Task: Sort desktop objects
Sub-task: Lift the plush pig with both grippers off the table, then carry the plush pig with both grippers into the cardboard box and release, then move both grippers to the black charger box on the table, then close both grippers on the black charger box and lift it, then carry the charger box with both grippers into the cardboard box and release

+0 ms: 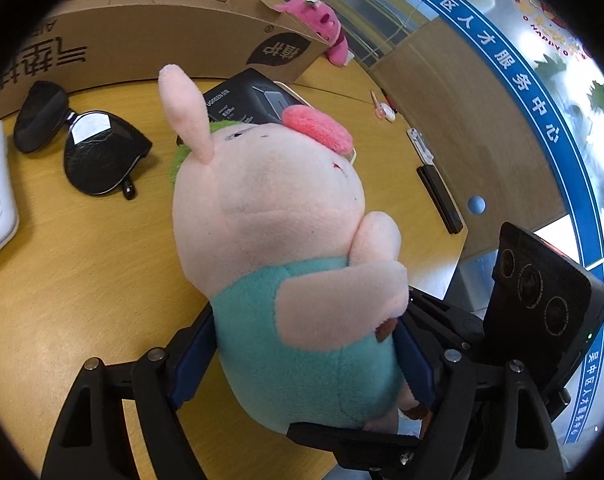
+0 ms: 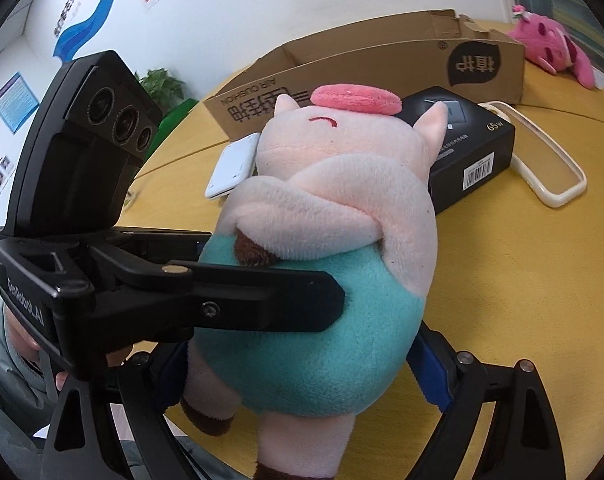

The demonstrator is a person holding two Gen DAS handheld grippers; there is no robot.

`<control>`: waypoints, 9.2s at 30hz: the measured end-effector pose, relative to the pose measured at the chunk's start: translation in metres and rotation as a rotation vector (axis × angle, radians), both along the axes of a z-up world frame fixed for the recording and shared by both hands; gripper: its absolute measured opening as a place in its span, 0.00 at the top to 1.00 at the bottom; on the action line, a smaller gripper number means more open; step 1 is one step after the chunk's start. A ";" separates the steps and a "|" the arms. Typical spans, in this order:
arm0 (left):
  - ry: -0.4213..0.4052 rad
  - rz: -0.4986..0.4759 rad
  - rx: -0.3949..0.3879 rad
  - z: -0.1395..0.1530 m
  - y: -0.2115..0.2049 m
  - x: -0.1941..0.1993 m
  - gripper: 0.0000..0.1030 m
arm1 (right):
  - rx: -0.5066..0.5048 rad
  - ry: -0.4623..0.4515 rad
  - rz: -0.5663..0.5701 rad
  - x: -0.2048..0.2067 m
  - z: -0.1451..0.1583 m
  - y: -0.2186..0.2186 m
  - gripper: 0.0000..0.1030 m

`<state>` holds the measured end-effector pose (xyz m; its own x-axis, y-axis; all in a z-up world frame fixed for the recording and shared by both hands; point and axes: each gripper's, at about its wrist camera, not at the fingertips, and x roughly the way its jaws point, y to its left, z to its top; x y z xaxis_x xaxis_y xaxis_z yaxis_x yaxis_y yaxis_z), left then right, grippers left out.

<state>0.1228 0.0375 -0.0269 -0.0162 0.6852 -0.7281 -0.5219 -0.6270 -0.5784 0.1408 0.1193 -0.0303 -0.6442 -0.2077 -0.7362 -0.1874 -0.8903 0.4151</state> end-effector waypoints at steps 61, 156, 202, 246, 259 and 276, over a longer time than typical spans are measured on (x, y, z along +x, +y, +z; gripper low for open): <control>0.117 -0.002 0.034 0.018 -0.002 0.014 0.26 | 0.076 0.002 -0.133 0.021 0.007 -0.008 0.12; 0.745 0.581 -0.177 0.188 -0.050 -0.148 0.24 | 0.525 0.163 -0.098 -0.223 0.156 0.047 0.00; 0.046 0.206 0.023 -0.014 0.037 -0.088 0.25 | 0.028 0.003 0.164 -0.081 -0.016 0.100 0.00; 0.546 0.285 0.084 0.264 -0.017 -0.145 0.32 | 0.600 0.291 0.056 -0.170 0.227 0.034 0.17; 0.560 0.334 0.077 0.311 -0.002 -0.281 0.32 | 0.625 0.325 0.105 -0.305 0.307 0.124 0.17; 0.231 0.455 -0.086 0.138 0.012 -0.431 0.32 | 0.369 0.086 0.190 -0.461 0.147 0.223 0.16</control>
<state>-0.3082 0.0499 0.1110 -0.4654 0.5090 -0.7241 -0.2933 -0.8606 -0.4164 -0.3197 0.3419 0.1170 -0.6825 -0.0613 -0.7284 0.0158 -0.9975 0.0691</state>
